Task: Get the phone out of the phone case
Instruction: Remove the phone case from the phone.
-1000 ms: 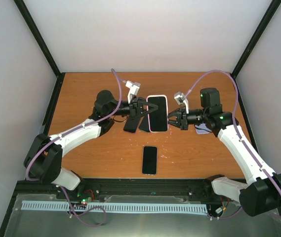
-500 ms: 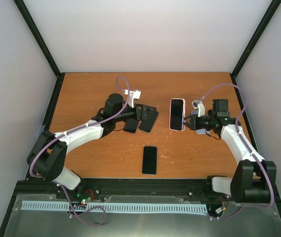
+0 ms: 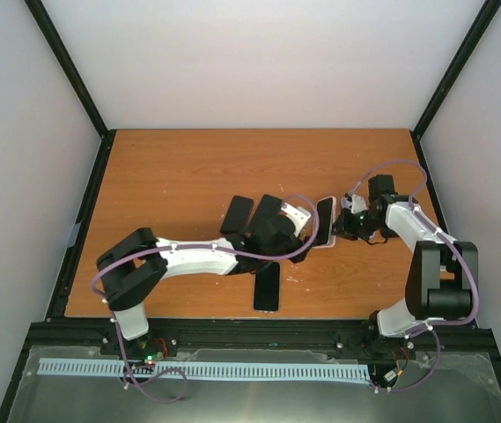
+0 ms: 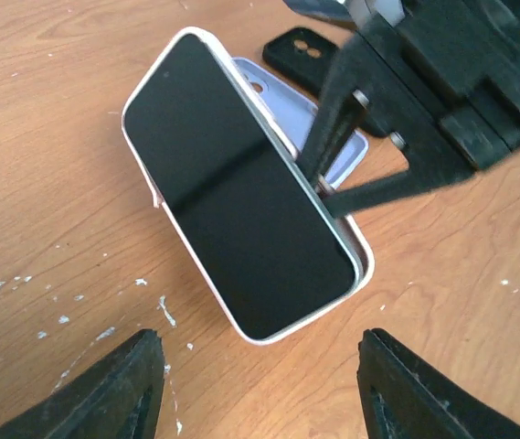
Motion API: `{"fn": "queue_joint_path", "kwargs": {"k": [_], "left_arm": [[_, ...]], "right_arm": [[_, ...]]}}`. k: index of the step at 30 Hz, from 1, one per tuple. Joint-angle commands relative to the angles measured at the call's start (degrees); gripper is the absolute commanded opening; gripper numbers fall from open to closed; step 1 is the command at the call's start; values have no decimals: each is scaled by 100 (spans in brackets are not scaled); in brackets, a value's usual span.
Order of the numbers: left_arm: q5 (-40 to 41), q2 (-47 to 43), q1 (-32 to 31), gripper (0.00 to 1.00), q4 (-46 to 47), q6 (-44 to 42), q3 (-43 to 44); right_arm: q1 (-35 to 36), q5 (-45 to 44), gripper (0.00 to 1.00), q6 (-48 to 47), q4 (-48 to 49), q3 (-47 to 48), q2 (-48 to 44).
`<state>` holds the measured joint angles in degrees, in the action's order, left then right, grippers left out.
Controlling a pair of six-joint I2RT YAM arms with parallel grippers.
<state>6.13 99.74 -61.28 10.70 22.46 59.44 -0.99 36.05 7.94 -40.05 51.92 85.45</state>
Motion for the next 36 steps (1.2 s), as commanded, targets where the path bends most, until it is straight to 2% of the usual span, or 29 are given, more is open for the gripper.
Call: {"fn": "queue_joint_path", "kwargs": {"k": [1,7,16,25,36], "left_arm": [[1053,458,-427,59,-253,-660,628],[1035,995,-461,60,-61,-439,985],[598,1562,-469,53,730,-745,1142],[549,2064,-508,48,563,-913,1616],[1243,2293,-535,39,285,-1176,1887]], "right_arm": [[-22,-579,3,282,-503,606,330],[-24,-882,3,470,-726,763,603],[-21,-929,3,537,-736,807,911],[-23,-853,3,498,-758,814,1055],[-24,-720,3,470,-767,804,1039]]}}
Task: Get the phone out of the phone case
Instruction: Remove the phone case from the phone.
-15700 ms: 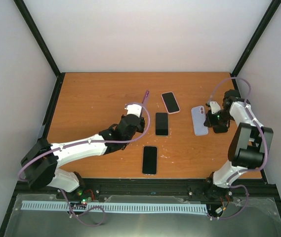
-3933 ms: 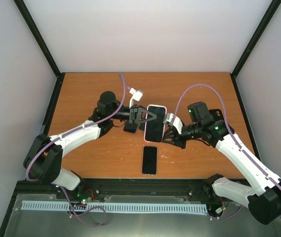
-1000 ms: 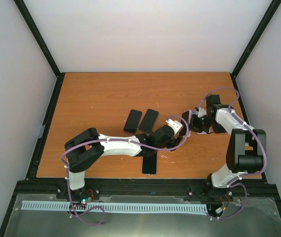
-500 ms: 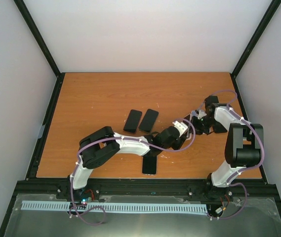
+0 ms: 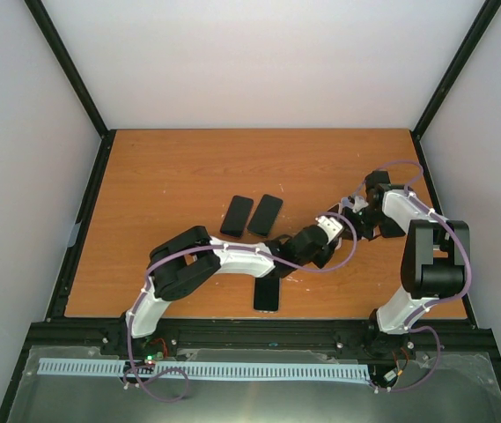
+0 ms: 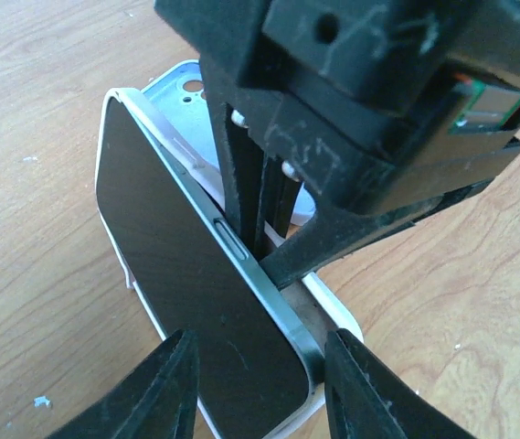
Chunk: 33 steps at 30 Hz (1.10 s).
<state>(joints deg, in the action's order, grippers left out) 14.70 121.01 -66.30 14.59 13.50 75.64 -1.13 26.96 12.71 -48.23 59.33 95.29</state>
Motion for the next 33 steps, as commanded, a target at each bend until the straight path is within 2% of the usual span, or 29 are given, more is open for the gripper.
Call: {"fn": "queue_joint_path", "kwargs": {"k": [1,6,9,17,21,26,33], "left_arm": [[402,176,-36,39,-105,-337,272],[642,269,-96,47,-219,-598,313],[765,319,-110,47,-273,-671,328],[1735,336,-112,29,-503,-833,266],[1993,352,-111,25,-452,-1061,179],[2119,545,-111,24,-334,-1406,243],[2123,753,-111,13,-31,-1830,392]], "right_arm": [[-10,221,3,-5,50,56,55],[-10,312,3,-15,42,59,28],[-10,338,3,-19,41,49,18],[-10,424,3,-74,28,26,-27],[-16,553,3,-135,6,19,-2],[-14,655,3,-168,-1,8,-19],[-19,804,3,-207,-2,-10,-37]]}}
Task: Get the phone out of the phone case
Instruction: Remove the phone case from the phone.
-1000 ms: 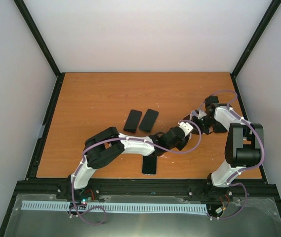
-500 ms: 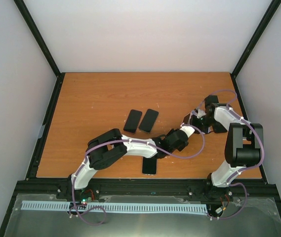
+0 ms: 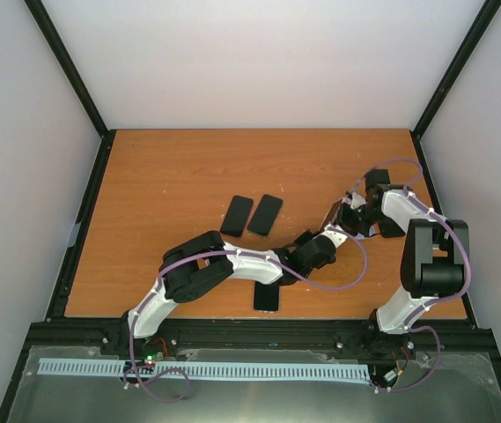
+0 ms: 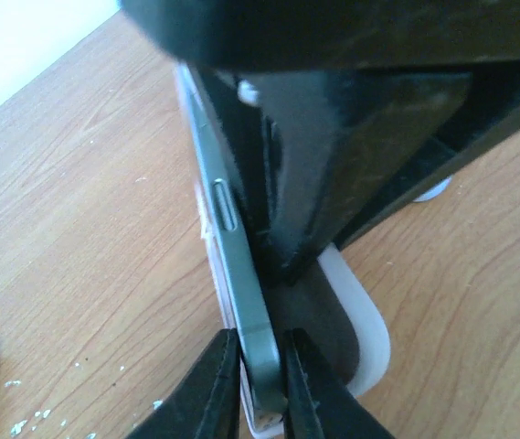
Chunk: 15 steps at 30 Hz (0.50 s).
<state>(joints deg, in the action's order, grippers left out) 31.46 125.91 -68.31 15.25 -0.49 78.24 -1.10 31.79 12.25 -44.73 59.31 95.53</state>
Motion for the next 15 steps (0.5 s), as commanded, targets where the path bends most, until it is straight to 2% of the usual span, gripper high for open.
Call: {"fn": "queue_joint_path", "kwargs": {"k": [1,7,9,15], "left_arm": [[433,274,91,11,-67,-474,153],[408,100,90,1,210,-590,37],[380,-14,90,0,271,-561,-19],[164,-466,173,0,143,214,-209]], "right_arm": [[-14,339,3,-169,-352,-7,-53],[-21,414,3,-214,-367,23,-9],[-29,456,3,-246,-363,36,4],[-30,369,3,-351,-332,52,-18]]}}
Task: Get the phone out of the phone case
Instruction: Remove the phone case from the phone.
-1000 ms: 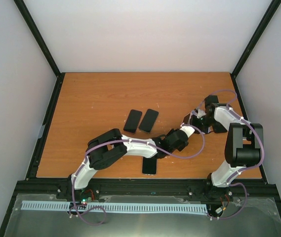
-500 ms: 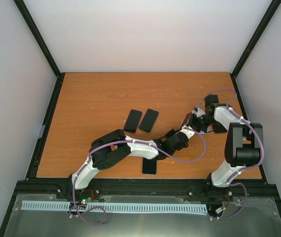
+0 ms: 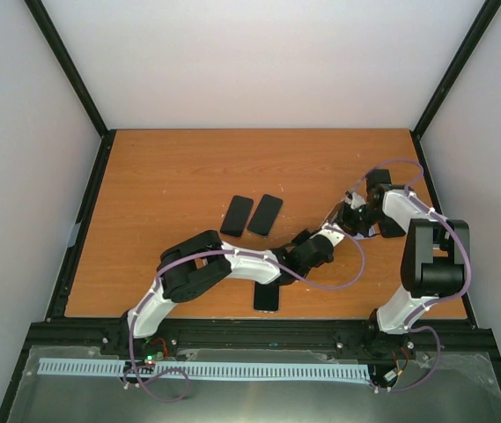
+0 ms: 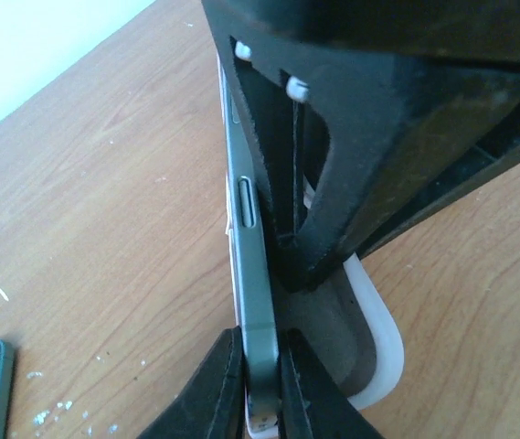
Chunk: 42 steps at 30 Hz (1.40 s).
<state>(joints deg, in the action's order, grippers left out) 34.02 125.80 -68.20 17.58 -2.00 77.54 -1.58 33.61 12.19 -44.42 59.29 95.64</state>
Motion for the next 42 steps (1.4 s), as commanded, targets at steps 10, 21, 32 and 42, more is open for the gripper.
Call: {"fn": "queue_joint_path", "kwargs": {"k": [10,21,32,42], "left_arm": [[-1133,-1740,700,0,119,2199,-982],[-1137,-2085,833,0,16,2229,-1163],[-399,-2732,653,0,-209,1051,-1672],[1033,-1521,-119,0,306,-171,-1468]], "right_arm": [[21,-558,3,-573,-128,-175,-354],[17,-556,3,-1079,-621,397,-749],[-891,-818,3,-1365,-287,419,-897],[-1257,-599,3,-1377,338,-245,-1593]]}}
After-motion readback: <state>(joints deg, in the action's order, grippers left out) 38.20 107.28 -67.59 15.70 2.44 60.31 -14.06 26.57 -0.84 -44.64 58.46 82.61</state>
